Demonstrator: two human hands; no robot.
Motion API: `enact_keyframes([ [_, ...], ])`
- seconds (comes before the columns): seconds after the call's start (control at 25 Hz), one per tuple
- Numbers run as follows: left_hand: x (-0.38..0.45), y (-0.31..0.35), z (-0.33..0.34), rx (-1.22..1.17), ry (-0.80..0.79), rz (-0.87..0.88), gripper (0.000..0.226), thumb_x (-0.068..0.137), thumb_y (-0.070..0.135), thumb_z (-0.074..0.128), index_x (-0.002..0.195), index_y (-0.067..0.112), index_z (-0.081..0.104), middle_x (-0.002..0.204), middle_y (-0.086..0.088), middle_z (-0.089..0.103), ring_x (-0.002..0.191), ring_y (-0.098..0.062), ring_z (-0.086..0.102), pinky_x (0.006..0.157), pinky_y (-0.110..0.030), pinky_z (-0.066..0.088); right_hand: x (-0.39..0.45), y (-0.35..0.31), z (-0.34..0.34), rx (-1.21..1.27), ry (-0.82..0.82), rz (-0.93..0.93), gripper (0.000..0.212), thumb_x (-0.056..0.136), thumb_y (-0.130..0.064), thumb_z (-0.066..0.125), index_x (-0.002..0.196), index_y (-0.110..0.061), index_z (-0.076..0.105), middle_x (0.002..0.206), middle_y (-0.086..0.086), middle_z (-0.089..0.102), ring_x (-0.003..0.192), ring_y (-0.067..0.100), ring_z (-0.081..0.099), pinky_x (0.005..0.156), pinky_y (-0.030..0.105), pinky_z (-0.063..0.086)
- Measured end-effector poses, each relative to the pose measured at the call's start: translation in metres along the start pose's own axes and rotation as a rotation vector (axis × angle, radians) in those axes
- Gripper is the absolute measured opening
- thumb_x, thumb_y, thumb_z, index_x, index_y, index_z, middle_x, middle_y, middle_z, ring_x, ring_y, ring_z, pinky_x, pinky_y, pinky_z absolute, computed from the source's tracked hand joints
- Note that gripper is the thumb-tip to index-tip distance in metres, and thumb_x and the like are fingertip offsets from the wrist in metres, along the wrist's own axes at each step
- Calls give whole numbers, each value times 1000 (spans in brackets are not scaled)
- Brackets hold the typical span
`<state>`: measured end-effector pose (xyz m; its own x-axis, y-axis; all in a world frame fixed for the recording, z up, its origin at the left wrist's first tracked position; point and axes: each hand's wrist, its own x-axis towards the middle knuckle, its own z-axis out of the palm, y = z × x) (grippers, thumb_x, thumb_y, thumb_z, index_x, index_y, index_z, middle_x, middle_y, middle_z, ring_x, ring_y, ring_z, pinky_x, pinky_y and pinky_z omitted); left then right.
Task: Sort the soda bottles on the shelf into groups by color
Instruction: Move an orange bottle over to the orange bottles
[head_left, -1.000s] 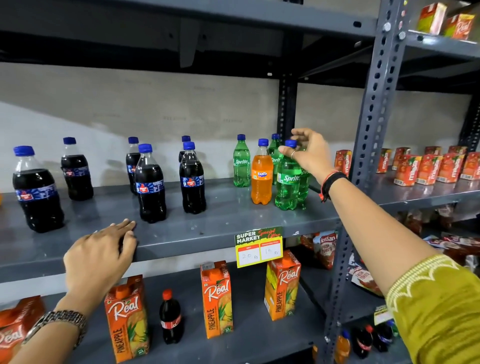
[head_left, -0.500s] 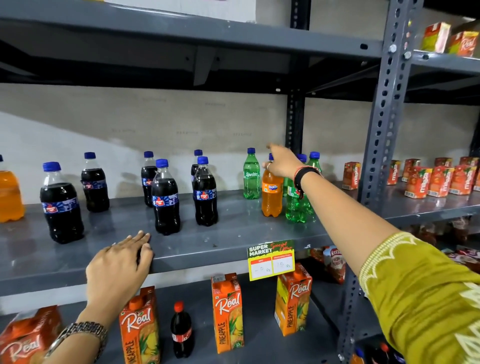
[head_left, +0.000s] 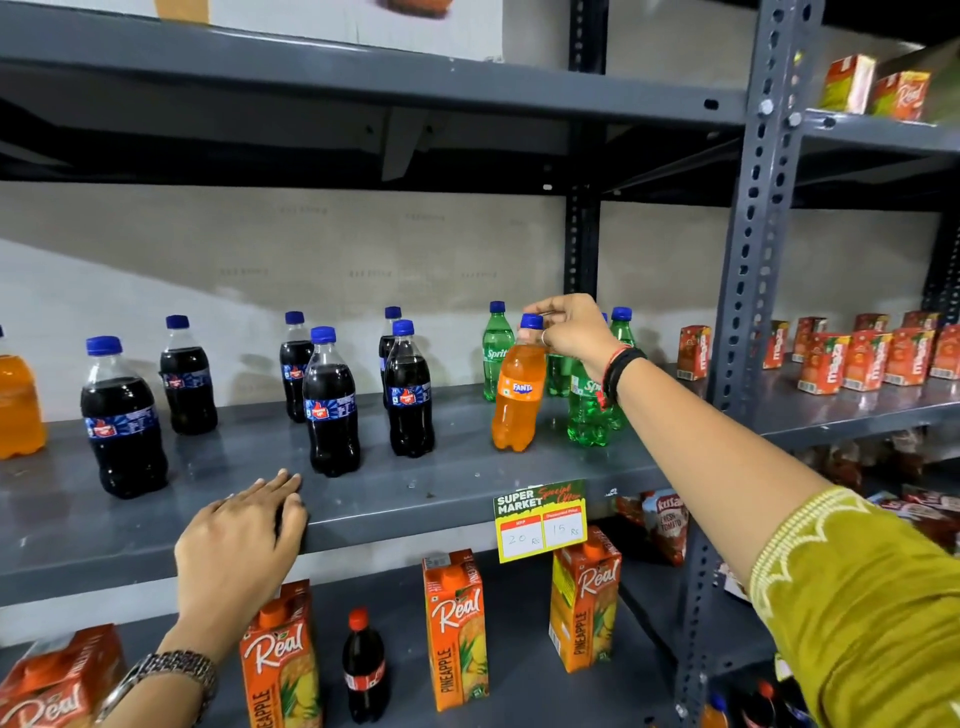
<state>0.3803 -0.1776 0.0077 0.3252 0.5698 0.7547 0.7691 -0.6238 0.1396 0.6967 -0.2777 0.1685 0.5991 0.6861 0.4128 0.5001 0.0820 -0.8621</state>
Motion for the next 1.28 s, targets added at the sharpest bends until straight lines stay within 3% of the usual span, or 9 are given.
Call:
enact_keyframes([
  [0.12,0,0,-2,16,-13,-12,33,79,24,47,89,9,75,93,-10,74,87,-26,70,62,-39,55,-21,-13,-6,121,-29,-23,34,76,7,67,109,2,61,98,16,66,72,12,65,54,16,55],
  [0.28,1,-2,-4,2,-44,0,28,84,19,49,94,11,74,103,-9,72,92,-27,69,67,-39,55,-44,-34,-9,78,-116,-116,38,73,0,72,110,-4,63,98,12,69,77,13,66,60,18,57],
  [0.4,3,-20,-16,-44,-204,-73,36,92,30,41,122,24,59,129,-4,61,115,-30,57,83,-42,49,-58,-50,5,75,-156,-155,37,73,-2,73,109,-6,63,96,10,69,75,10,66,59,17,56],
  [0.56,-13,-78,-51,58,-150,-102,43,92,42,36,131,28,51,128,-7,61,117,-36,54,79,-44,49,-73,-75,51,124,-213,-200,36,72,-3,73,106,-7,65,91,7,70,69,4,67,55,15,53],
  [0.68,-29,-141,-86,115,-133,-134,43,92,40,38,129,22,54,127,-10,61,117,-36,54,89,-47,47,-86,-102,112,177,-280,-228,36,72,-2,73,107,-6,64,89,6,69,64,3,68,54,14,53],
  [0.88,-42,-258,-126,145,-161,-278,41,93,38,38,128,24,54,128,-7,61,113,-34,57,83,-42,47,-105,-144,233,259,-343,-271,35,74,1,71,108,-4,64,84,5,68,58,-2,66,54,13,53],
  [1.2,-53,-404,-148,83,-158,-143,41,95,35,35,129,23,53,137,1,54,127,-19,47,102,-32,35,-121,-203,408,346,-355,-240,29,73,9,68,85,-17,64,88,4,69,71,6,70,57,15,55],
  [1.28,-49,-432,-147,99,-171,-117,43,96,36,33,131,21,51,139,0,51,131,-15,43,110,-31,26,-121,-206,445,348,-339,-211,30,74,11,66,86,-16,65,98,11,69,84,15,69,66,23,59],
])
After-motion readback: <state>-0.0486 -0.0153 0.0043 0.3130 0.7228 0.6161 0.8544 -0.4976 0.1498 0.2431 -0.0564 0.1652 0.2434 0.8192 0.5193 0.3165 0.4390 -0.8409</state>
